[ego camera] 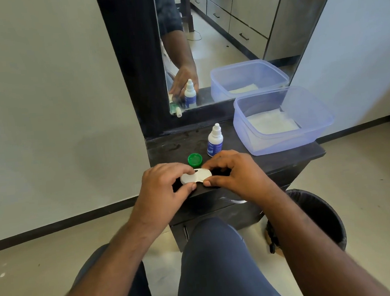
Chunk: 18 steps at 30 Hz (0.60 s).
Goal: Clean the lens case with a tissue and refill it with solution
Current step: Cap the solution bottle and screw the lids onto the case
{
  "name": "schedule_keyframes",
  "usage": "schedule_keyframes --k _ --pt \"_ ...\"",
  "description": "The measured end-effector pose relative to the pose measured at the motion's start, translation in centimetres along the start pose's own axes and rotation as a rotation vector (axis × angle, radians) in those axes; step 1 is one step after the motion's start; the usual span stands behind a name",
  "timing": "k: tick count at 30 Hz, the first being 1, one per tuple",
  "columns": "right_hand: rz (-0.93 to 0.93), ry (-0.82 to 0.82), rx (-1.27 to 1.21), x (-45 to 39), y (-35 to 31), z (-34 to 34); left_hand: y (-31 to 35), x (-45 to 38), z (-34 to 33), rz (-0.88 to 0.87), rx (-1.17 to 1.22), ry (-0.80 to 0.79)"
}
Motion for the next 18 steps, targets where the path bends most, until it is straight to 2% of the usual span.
schedule_keyframes --k 2,4,8,13,18 --pt "0.001 -0.005 0.005 0.0 0.0 0.0 -1.0 0.3 0.0 0.104 0.112 -0.026" --pt "0.003 -0.008 0.008 0.0 0.0 0.0 -1.5 0.3 0.1 0.124 0.044 -0.026" --pt "-0.005 -0.018 0.001 0.1 0.0 0.0 -1.0 0.0 0.3 0.038 -0.146 0.028" --pt "-0.011 -0.018 -0.007 0.0 0.0 -0.1 -0.8 -0.1 0.0 -0.033 -0.043 -0.055" --pt "-0.005 -0.017 0.007 0.0 0.1 -0.2 -0.3 0.2 -0.3 -0.127 -0.165 -0.047"
Point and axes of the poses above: each hand's wrist, its own x-axis away from the middle knuckle, its own z-axis out of the back of the hand, y = z × x, the point moved 10 cm from there along -x, towards the middle knuckle, and after that the axes turned 14 degrees about y, right-handed, at the moved point
